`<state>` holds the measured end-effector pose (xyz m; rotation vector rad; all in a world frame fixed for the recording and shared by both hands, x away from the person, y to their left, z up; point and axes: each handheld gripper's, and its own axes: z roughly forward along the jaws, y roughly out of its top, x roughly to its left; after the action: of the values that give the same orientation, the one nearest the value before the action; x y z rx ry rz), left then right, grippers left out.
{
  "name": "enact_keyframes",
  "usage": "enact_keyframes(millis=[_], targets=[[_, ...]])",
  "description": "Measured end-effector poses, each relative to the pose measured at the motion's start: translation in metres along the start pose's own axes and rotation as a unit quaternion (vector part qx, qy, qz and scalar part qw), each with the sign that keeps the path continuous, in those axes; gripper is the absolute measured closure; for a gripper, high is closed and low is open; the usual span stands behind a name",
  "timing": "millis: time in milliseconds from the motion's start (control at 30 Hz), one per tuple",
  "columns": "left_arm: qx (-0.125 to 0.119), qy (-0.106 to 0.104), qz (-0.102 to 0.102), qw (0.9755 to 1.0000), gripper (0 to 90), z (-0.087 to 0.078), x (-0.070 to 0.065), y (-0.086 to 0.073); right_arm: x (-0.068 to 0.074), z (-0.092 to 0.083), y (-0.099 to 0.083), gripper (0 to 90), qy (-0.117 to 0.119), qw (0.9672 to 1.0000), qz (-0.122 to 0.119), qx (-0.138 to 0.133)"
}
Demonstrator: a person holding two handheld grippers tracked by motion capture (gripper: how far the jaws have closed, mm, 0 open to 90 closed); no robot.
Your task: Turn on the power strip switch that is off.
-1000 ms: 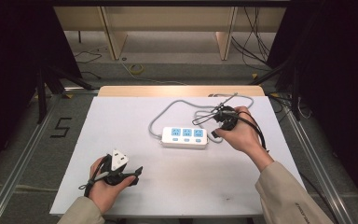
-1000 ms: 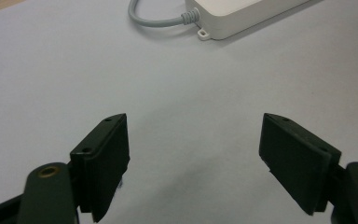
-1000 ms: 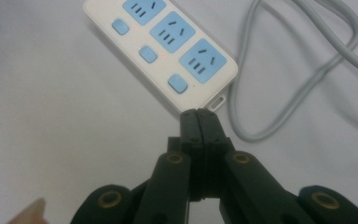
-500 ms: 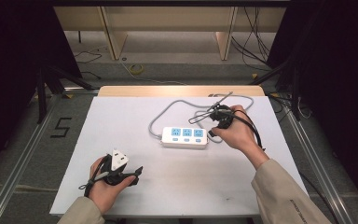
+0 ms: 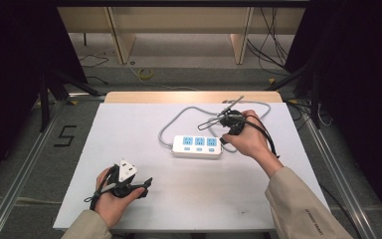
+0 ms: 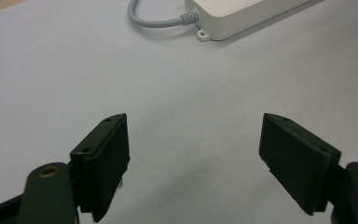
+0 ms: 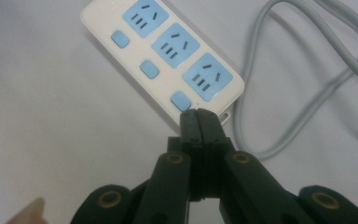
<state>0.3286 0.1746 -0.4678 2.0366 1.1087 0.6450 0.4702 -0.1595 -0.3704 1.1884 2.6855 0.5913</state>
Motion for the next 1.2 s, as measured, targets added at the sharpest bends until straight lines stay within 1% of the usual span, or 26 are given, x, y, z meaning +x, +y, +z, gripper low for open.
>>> enact_keyframes(millis=[567, 1033, 1200], targets=[[0.000, -0.001, 0.000, 1.0000, 24.1, 0.000, 0.000, 0.000, 0.000, 0.009, 0.006, 90.0, 0.002, 1.0000, 0.000, 0.008], [0.000, -0.001, 0.000, 1.0000, 24.1, 0.001, 0.000, 0.000, 0.001, 0.015, 0.011, 90.0, -0.003, 0.9999, 0.003, 0.013], [0.000, -0.001, 0.000, 1.0000, 24.1, 0.001, 0.000, 0.000, 0.000, 0.019, 0.012, 90.0, -0.005, 0.9999, 0.000, 0.014]])
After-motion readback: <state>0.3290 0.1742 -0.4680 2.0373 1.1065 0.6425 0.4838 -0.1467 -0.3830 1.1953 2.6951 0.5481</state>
